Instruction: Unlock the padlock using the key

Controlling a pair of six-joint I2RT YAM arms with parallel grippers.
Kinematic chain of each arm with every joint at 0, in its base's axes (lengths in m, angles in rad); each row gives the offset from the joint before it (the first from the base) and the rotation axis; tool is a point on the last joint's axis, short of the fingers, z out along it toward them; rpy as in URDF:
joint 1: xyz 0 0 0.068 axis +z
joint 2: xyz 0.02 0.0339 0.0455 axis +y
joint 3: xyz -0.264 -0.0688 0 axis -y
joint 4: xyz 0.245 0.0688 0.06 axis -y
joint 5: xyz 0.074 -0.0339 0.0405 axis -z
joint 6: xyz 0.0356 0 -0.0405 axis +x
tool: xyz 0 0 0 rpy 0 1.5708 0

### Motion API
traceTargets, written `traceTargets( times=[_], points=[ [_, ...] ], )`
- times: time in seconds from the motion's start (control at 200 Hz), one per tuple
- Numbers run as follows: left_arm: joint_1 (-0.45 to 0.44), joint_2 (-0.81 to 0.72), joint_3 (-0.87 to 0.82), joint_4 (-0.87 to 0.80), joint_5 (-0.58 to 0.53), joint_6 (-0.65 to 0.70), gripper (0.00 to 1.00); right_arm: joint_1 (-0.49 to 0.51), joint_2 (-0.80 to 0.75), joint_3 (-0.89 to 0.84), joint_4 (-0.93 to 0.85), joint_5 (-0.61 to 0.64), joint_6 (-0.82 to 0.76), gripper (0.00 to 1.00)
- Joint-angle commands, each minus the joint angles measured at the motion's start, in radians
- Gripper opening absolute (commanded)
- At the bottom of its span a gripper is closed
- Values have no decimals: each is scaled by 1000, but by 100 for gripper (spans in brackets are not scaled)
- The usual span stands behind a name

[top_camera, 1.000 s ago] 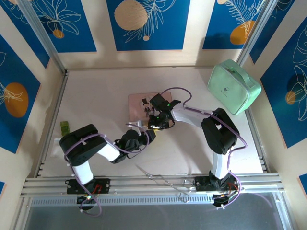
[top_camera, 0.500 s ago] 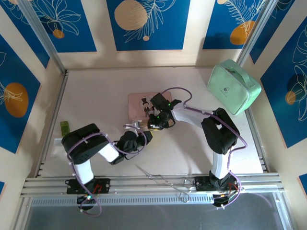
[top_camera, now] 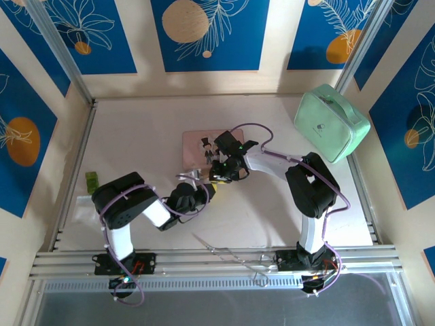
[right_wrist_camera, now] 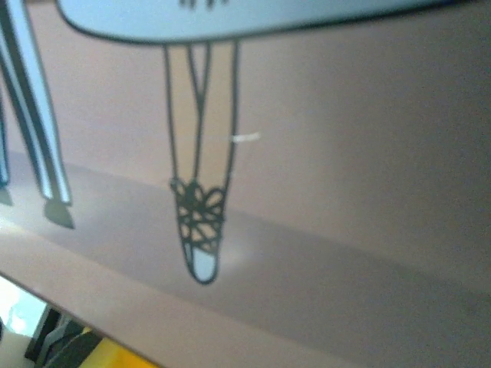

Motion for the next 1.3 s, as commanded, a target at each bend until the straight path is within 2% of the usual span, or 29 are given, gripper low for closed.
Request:
traceTargets(
  times=[0.0,0.065,0.16,0.235,0.27,0.375,0.46,0.625,0.76,1.025,1.296],
  points=[
    [16,24,6,24,-1,-18,0,-3,9,-38,-42,-96,63,38],
    [22,30,-1,47,1,-34,0,-10,-19,-63,-10,-84,77,48],
    [29,44,-12,96,12,-49,0,-16,-86,-123,67,-57,98,54],
    [33,52,-10,118,33,-53,0,-19,-167,-212,192,-45,121,70],
    [33,53,-8,121,42,-58,0,-20,-207,-270,276,-40,136,74],
    [36,61,-13,158,56,-72,0,-34,-336,-465,562,-11,201,76],
    [37,63,-12,162,65,-81,0,-49,-376,-590,793,-12,245,75],
    [42,94,-8,217,91,-112,0,-77,-292,-680,1119,-82,282,67],
    [46,105,-4,236,108,-128,0,-88,-214,-733,1340,-106,319,65],
    [47,89,-4,228,116,-123,0,-76,-147,-717,1350,-120,310,60],
    [46,77,-2,235,124,-131,0,-70,-128,-712,1276,-100,313,65]
  ],
)
